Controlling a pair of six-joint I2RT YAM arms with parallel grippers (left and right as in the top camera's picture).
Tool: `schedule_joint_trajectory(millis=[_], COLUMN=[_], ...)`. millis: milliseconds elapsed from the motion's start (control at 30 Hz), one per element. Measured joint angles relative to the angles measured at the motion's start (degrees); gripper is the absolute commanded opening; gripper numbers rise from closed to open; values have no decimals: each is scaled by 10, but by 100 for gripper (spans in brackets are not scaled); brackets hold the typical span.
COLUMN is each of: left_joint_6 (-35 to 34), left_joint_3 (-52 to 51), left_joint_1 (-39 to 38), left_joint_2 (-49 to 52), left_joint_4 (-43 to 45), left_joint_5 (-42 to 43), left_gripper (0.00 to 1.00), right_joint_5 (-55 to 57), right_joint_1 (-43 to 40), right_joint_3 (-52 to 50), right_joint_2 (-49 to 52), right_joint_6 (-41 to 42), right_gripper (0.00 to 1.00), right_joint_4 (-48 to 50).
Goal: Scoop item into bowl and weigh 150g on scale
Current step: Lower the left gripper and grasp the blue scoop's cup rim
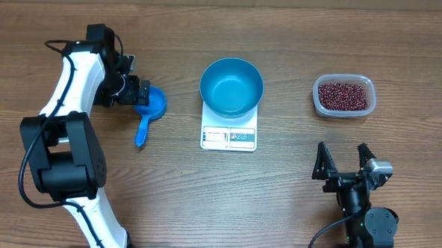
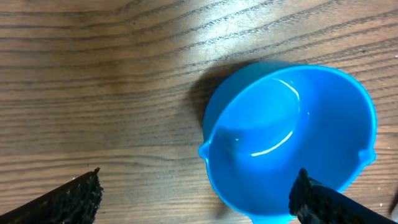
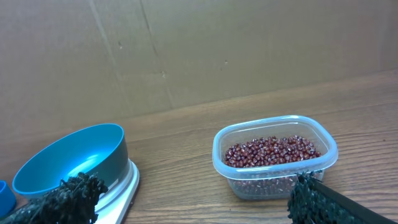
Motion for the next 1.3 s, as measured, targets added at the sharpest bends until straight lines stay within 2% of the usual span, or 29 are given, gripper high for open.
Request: schedule_joint_trajectory(millis=[500, 733, 1100, 1200, 1300], left_joint_6=[-2, -48, -58, -44, 0], left_joint_3=[0, -3, -10, -10, -10], left_joint_1=[0, 0, 0, 0, 0], left_joint_2=[4, 4, 4, 4, 4], left_joint_4=[18, 29, 44, 53, 63], left_joint_5=[0, 0, 0, 0, 0], left_gripper=[99, 100, 100, 100, 100], right_joint_5=[0, 0, 0, 0, 0], right_joint_1=[0, 0, 0, 0, 0], right_joint_3=[0, 0, 0, 0, 0], right_joint_2=[0, 0, 0, 0, 0], right_joint_6=[0, 0, 0, 0, 0], right_gripper=[100, 100, 100, 100, 100], right_joint_4=[0, 0, 0, 0, 0])
